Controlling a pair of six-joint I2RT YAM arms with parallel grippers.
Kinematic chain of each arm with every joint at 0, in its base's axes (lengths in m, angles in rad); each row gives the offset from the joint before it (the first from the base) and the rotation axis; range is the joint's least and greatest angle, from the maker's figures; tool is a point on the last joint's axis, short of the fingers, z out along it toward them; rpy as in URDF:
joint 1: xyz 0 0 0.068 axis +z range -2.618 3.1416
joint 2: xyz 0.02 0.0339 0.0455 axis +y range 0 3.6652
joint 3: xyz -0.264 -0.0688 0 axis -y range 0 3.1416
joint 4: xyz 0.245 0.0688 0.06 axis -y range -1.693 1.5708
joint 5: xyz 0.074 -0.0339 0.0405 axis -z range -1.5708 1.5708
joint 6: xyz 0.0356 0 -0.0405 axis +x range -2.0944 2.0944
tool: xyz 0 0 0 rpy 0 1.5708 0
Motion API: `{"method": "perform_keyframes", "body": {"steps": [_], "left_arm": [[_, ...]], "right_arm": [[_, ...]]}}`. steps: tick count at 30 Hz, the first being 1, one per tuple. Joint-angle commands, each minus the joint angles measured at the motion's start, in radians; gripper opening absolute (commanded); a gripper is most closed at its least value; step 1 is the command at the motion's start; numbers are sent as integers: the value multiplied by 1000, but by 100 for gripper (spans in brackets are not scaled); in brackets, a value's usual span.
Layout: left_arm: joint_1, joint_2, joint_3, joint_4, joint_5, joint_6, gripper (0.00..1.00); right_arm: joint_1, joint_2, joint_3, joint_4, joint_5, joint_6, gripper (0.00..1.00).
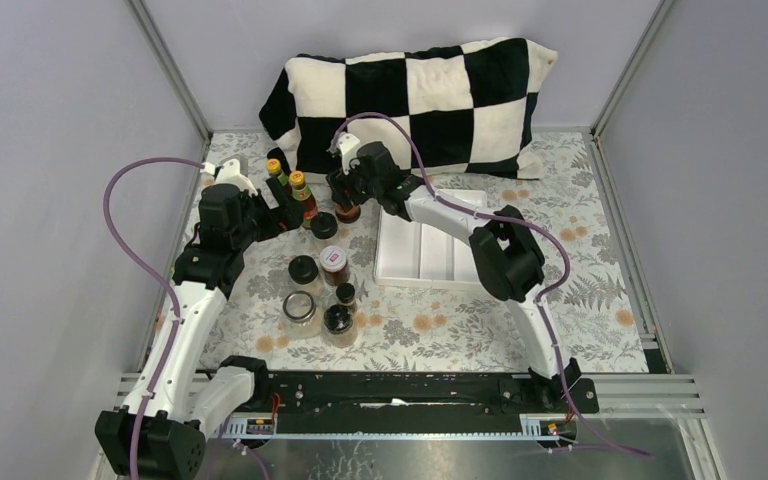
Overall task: Organize the condiment bottles
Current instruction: Pick up the bottle from the center of the board.
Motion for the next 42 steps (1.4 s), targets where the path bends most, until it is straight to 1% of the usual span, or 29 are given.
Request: {"method": "perform_keyframes", "body": {"steps": [1,18,26,30,38,42], "left_arm": [[4,-9,-13,43,17,20,99],[4,-6,-16,43,15,20,99],[4,1,-15,42,12,20,99],[4,7,-13,41,12,20,99],[4,16,-11,41,16,18,99],[4,17,-11,41,11,17,99]], "right_arm": [[3,-115,-34,89,43,10,41],[3,-257,-108,117,44,28,39],[3,-333,-127,105,32,29,38],[3,-376,-130,70,47,20,38],[4,-490,-133,-36,124,-24,39],[3,-555,-162,-98,178,-45,39]]}}
